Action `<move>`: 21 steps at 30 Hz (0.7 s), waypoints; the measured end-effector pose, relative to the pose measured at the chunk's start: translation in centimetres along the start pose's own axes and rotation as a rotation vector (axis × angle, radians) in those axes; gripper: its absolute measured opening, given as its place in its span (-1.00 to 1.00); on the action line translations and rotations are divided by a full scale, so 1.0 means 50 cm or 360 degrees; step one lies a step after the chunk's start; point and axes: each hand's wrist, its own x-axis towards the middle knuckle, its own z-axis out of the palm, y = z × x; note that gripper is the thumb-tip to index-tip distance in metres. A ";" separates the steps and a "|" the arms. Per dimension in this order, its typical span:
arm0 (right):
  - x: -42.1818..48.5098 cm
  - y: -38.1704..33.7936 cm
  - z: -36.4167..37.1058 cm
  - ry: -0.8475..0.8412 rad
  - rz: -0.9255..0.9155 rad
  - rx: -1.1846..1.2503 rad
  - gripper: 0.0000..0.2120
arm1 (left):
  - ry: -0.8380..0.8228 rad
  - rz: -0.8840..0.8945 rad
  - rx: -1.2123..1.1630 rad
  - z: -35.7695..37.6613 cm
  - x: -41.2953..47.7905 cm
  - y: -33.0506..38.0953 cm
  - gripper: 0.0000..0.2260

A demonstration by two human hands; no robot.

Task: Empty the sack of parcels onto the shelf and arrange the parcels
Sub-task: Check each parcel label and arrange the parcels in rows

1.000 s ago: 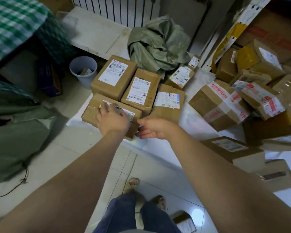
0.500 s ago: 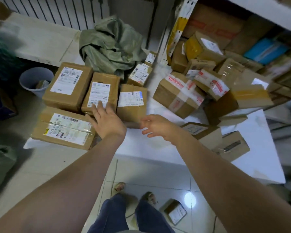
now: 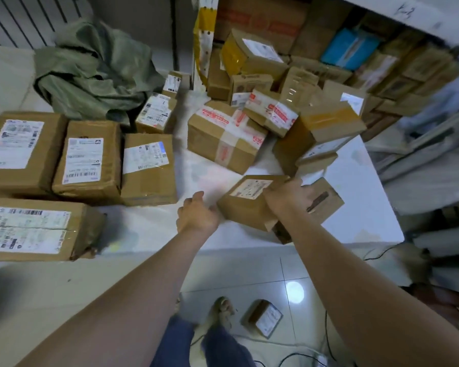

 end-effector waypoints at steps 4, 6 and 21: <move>-0.019 -0.007 0.000 -0.0010 -0.0129 0.0225 -0.28 | -0.0231 0.0085 -0.0132 0.020 0.002 0.000 -0.53; -0.015 -0.008 0.005 -0.0026 -0.0146 0.0389 -0.30 | -0.0289 0.0157 -0.0188 0.030 -0.008 0.012 -0.55; -0.064 -0.035 0.133 -0.1335 -0.0113 0.0878 -0.46 | 0.0436 -0.0502 -0.0311 -0.087 0.002 -0.133 -0.60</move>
